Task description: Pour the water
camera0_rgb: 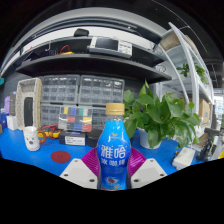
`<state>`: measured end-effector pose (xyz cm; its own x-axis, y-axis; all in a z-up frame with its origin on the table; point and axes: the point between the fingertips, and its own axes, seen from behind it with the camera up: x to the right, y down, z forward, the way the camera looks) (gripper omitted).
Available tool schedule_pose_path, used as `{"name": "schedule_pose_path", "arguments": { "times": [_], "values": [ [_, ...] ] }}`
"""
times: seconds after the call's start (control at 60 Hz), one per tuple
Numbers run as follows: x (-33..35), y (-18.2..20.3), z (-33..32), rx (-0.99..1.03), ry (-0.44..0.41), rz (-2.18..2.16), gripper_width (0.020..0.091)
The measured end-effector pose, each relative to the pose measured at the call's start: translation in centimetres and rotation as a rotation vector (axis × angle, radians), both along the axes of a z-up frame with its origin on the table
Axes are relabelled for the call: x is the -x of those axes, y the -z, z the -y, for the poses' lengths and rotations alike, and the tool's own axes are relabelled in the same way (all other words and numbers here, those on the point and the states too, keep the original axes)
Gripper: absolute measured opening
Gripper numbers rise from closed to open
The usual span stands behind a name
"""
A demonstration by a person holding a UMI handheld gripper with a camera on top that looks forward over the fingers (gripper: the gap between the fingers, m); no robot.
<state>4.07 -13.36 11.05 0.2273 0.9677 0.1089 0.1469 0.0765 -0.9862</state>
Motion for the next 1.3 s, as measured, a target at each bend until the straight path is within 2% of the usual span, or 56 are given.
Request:
{"name": "schedule_pose_path", "arguments": {
  "times": [0.117,0.2,0.417,0.583,0.783,0.8,0.817,0.9,1.1,1.3],
  "values": [
    [0.5,-0.2,0.8,-0.048,0.001,0.03,0.0331],
    [1.8,-0.9,2.4,-0.183,-0.019,0.065,0.0331],
    [7.8,-4.2,10.2,-0.761,-0.164,0.113,0.0333],
    [12.1,-5.0,17.0,-1.258,-0.24,0.14,0.0333],
    [15.1,-4.4,22.0,-1.683,-0.284,0.19,0.0333],
    [15.3,-4.4,22.2,-1.715,-0.284,0.194,0.0378],
    [15.4,-4.4,22.5,-1.75,-0.285,0.197,0.035],
    [16.2,-3.8,23.6,-1.913,-0.299,0.216,0.0348],
    [16.9,-4.3,25.2,-2.155,-0.275,0.2,0.0349],
    [16.9,-4.0,24.8,-2.114,-0.264,0.213,0.0348]
  ]
}}
